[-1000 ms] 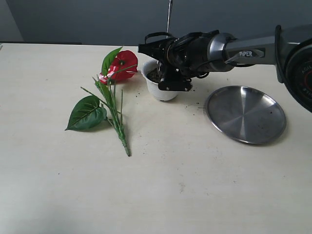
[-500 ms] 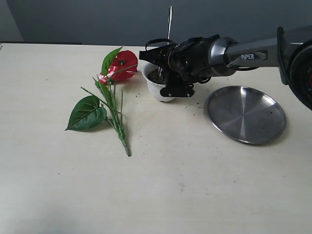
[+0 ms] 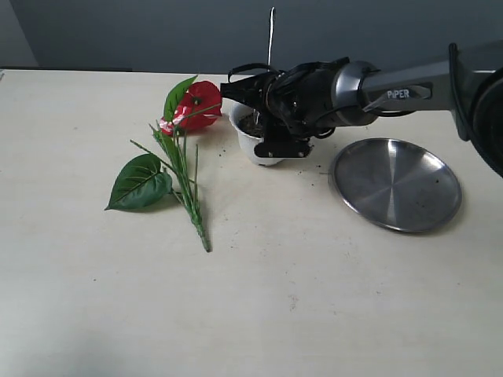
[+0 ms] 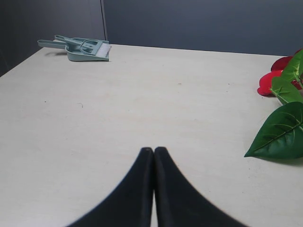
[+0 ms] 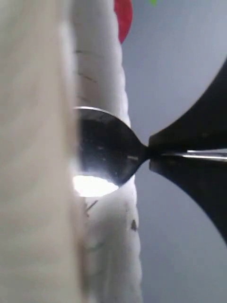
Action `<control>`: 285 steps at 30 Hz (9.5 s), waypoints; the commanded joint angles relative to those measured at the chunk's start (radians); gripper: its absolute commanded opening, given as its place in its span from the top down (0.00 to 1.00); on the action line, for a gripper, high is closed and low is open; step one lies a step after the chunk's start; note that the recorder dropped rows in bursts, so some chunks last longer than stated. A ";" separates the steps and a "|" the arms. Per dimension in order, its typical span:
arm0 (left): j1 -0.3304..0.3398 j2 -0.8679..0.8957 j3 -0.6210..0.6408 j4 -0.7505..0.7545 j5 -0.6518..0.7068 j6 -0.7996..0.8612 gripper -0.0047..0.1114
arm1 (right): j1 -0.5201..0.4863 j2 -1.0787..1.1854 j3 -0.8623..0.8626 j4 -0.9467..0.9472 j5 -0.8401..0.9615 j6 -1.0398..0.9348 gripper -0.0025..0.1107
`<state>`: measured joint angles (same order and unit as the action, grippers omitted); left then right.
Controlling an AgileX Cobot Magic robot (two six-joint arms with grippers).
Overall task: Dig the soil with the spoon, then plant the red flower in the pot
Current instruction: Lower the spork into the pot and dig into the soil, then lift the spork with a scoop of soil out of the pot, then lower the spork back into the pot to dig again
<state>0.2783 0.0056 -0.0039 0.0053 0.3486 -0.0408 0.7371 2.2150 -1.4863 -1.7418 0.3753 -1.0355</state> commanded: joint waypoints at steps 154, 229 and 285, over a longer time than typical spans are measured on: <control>-0.002 -0.006 0.004 0.000 -0.012 -0.002 0.96 | -0.038 0.030 -0.085 -0.003 -0.068 -0.009 0.98; -0.002 -0.006 0.004 0.000 -0.012 -0.002 0.96 | -0.073 -0.066 -0.036 -0.003 0.030 0.338 0.98; -0.002 -0.006 0.004 0.000 -0.012 -0.002 0.96 | -0.069 -0.074 -0.036 0.524 0.113 1.097 0.98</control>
<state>0.2783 0.0039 -0.0039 0.0053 0.3486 -0.0408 0.6670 2.1594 -1.5150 -1.2535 0.4776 0.0531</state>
